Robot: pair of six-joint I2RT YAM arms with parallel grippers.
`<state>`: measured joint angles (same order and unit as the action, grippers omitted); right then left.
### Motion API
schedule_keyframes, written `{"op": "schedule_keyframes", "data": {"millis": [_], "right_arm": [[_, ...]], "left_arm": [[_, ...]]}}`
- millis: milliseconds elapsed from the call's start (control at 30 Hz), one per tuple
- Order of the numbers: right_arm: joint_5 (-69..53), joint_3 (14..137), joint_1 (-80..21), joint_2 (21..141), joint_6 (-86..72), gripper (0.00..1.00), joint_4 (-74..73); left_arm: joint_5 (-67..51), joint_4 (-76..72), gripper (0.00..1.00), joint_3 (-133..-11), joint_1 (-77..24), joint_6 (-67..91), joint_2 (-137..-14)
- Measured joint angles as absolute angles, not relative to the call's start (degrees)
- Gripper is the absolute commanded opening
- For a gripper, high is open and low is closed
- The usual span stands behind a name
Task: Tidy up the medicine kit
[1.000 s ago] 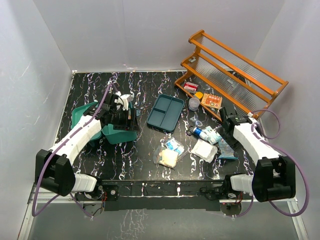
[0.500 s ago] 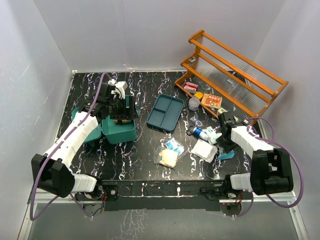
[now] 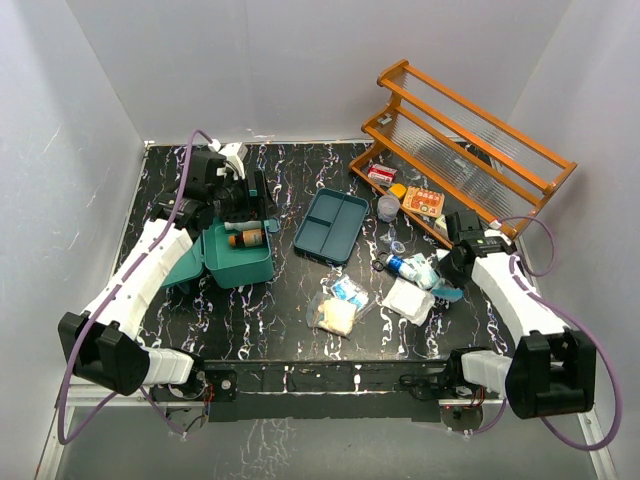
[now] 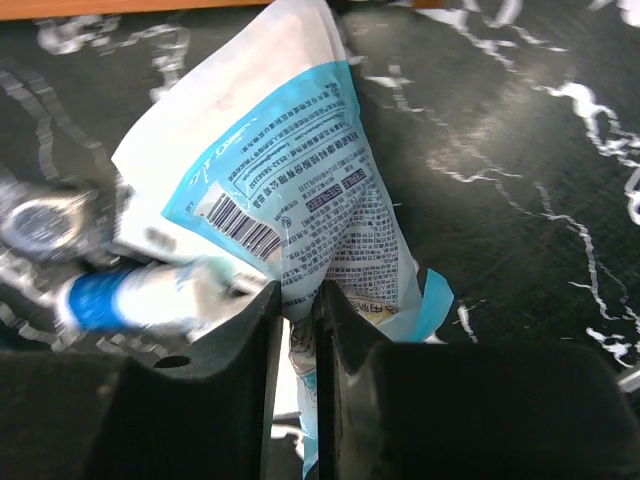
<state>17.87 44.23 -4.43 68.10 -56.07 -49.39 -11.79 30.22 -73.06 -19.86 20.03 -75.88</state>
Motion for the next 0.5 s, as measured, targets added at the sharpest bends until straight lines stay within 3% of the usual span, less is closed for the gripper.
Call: {"op": "schedule_keyframes", "data": {"millis": [133, 233, 400, 500], "right_arm": [[11.86, 46.33, -4.43, 64.79, -52.03, 0.17, -48.34], [5.78, 47.11, -4.47, 64.1, -48.23, 0.17, -46.48], [-2.92, 48.29, -7.81, 64.95, -42.85, 0.17, -42.19], [-5.72, 51.16, -15.18, 67.46, -39.79, 0.17, -38.63]], "left_arm": [[-12.05, 29.04, 0.88, -73.65, -19.86, 21.96, -75.94], [-12.03, 28.49, 0.98, -73.89, -19.81, 23.79, -76.01], [-13.28, 28.01, 0.99, -73.95, -17.98, 27.83, -76.05], [-17.74, 26.37, 0.99, -73.95, -15.42, 30.33, -76.31]]}}
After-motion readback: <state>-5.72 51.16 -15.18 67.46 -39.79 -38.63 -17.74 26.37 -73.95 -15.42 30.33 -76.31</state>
